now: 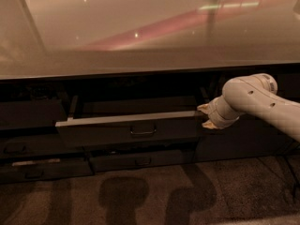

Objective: Open top drawer

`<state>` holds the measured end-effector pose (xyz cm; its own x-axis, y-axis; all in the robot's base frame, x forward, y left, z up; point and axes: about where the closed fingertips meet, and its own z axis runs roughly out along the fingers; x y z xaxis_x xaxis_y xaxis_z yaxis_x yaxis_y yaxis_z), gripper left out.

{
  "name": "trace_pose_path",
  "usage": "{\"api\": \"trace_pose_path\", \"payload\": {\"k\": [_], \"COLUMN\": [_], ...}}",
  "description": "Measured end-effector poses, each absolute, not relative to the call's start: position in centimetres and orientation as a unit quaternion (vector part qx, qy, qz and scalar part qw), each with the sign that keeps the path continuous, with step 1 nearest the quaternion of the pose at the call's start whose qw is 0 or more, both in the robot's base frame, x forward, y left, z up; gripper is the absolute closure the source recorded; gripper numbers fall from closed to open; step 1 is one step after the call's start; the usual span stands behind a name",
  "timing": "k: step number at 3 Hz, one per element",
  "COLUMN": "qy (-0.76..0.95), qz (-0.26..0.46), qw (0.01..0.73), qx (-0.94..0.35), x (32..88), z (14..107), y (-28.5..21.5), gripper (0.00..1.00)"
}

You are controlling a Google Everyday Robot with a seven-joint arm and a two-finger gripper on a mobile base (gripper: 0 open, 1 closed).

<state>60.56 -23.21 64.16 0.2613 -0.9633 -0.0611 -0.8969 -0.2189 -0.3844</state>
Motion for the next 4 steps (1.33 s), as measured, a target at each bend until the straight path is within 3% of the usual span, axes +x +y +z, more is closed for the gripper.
{"api": "trace_pose_path", "payload": {"k": [3, 4], "qy": [0.598, 0.588], "qz": [-0.095, -0.138], "qw": [0.171, 0.189], "qx": [-0.777, -0.774], "x": [58.9, 56.6], "z": [63.6, 65.4], "y": [-23.3, -23.8], "gripper": [1.00, 1.00]}}
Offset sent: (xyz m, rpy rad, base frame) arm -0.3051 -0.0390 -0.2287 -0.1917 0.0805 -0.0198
